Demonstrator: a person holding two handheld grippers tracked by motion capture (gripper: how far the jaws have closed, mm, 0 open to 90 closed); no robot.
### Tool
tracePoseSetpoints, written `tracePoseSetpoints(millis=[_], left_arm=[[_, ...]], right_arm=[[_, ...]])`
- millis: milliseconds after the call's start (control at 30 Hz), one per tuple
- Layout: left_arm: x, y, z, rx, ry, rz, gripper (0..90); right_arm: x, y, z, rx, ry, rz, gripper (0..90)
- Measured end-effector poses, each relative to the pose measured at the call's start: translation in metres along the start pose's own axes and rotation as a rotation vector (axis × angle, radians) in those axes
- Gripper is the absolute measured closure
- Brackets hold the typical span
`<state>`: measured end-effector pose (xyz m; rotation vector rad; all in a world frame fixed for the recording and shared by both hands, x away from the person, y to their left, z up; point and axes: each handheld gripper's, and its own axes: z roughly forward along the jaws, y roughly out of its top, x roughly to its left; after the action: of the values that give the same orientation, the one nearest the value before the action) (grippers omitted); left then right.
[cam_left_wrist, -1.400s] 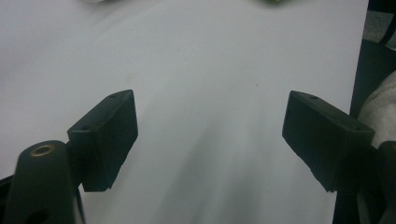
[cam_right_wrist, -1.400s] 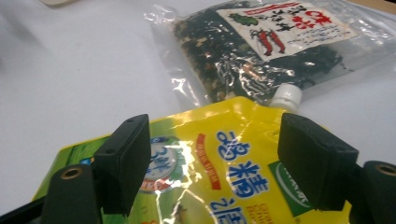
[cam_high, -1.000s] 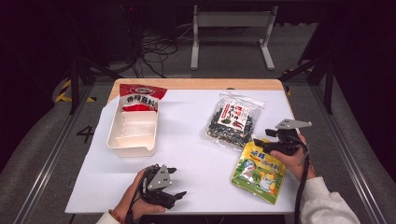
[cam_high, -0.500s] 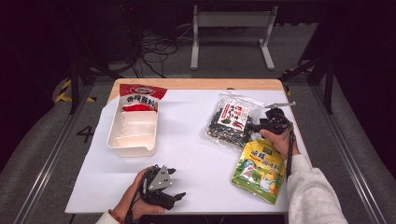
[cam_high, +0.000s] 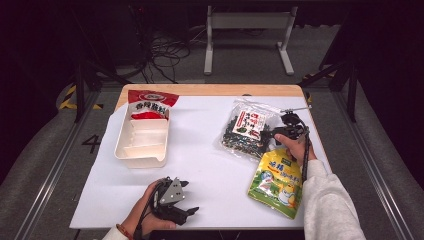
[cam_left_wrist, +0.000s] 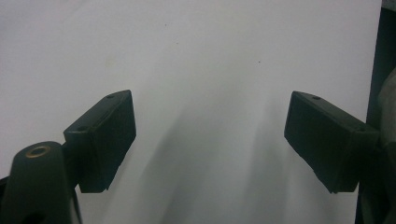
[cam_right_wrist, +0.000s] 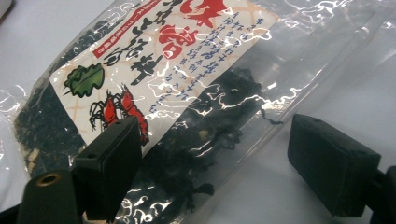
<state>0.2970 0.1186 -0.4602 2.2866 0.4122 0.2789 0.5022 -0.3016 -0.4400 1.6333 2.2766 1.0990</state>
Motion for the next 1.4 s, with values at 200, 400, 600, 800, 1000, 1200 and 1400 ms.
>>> tracePoseSetpoints(millis=[200,400,600,800,1000,1200,1400], left_arm=[[0.004,-0.001,0.0,-0.008,-0.006,-0.015,17.6],[0.005,0.0,0.002,-0.006,-0.005,-0.04,17.6],[0.014,0.007,0.017,-0.032,-0.04,-0.202,17.2],[0.026,0.017,0.032,-0.045,-0.063,-0.351,13.9],[0.045,0.031,0.05,-0.067,-0.062,-0.491,11.6],[0.06,0.041,0.063,-0.102,-0.043,-0.578,10.4],[0.078,0.048,0.07,-0.115,-0.051,-0.673,9.6]], right_arm=[[0.012,0.0,0.008,0.014,0.119,0.022,37.4],[0.028,0.0,0.015,0.044,0.184,0.001,49.0],[0.04,-0.002,0.017,0.088,0.24,-0.034,53.7],[0.054,-0.006,0.018,0.104,0.255,-0.106,54.0],[0.055,-0.01,0.019,0.083,0.267,-0.114,53.6],[0.058,-0.013,0.019,0.081,0.283,-0.127,52.8],[0.058,-0.014,0.019,0.076,0.289,-0.134,52.4]])
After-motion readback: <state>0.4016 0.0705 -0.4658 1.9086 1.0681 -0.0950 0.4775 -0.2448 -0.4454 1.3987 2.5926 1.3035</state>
